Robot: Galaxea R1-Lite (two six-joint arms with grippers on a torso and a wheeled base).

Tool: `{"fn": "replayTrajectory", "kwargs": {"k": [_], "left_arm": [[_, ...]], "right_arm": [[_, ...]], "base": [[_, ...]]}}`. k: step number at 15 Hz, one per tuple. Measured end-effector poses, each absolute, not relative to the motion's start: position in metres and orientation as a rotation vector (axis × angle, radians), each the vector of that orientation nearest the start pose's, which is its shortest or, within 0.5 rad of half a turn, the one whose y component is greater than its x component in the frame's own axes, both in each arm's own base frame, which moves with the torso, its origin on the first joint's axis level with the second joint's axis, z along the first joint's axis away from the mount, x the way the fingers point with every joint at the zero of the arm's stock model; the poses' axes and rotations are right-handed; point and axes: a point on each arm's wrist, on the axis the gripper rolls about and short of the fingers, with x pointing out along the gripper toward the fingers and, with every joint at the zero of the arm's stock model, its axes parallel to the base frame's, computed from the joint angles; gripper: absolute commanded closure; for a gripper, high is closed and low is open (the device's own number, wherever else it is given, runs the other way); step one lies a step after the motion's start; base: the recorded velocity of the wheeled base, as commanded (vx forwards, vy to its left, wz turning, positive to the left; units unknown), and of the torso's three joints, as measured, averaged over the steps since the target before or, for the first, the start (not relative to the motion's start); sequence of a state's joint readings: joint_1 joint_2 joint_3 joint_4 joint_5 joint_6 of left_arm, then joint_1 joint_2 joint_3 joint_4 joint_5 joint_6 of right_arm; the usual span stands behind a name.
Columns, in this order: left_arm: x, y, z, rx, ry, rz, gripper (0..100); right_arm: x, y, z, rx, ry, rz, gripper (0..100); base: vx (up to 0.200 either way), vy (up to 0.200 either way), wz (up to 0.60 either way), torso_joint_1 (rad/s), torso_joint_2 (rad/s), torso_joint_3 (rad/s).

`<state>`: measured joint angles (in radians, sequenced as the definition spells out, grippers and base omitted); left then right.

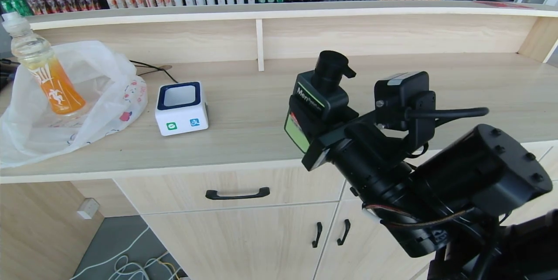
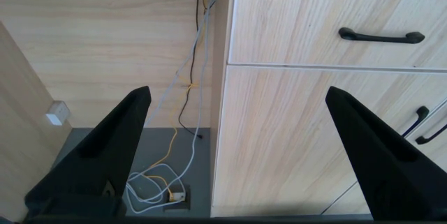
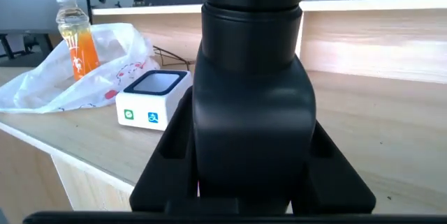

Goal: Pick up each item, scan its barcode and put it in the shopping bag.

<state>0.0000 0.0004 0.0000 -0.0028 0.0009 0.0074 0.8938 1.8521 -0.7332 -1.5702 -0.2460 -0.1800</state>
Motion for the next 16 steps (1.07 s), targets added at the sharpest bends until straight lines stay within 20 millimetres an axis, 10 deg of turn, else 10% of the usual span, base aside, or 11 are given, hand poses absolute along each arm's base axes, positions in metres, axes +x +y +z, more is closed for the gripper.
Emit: {"fn": "replayTrajectory", "kwargs": {"k": [7, 16], "left_arm": [[-0.023, 0.000, 0.076, 0.006, -0.002, 0.000, 0], [-0.023, 0.000, 0.076, 0.004, -0.002, 0.001, 0]], "right_arm": [[0.226, 0.250, 0.218, 0.136, -0.482, 0.573, 100], [0.243, 0.236, 0.232, 0.164, -0.528, 0.507, 100]], "base": [[0.000, 0.000, 0.00, 0.000, 0.00, 0.000], [0.000, 0.200, 0.00, 0.003, 0.00, 0.003]]}}
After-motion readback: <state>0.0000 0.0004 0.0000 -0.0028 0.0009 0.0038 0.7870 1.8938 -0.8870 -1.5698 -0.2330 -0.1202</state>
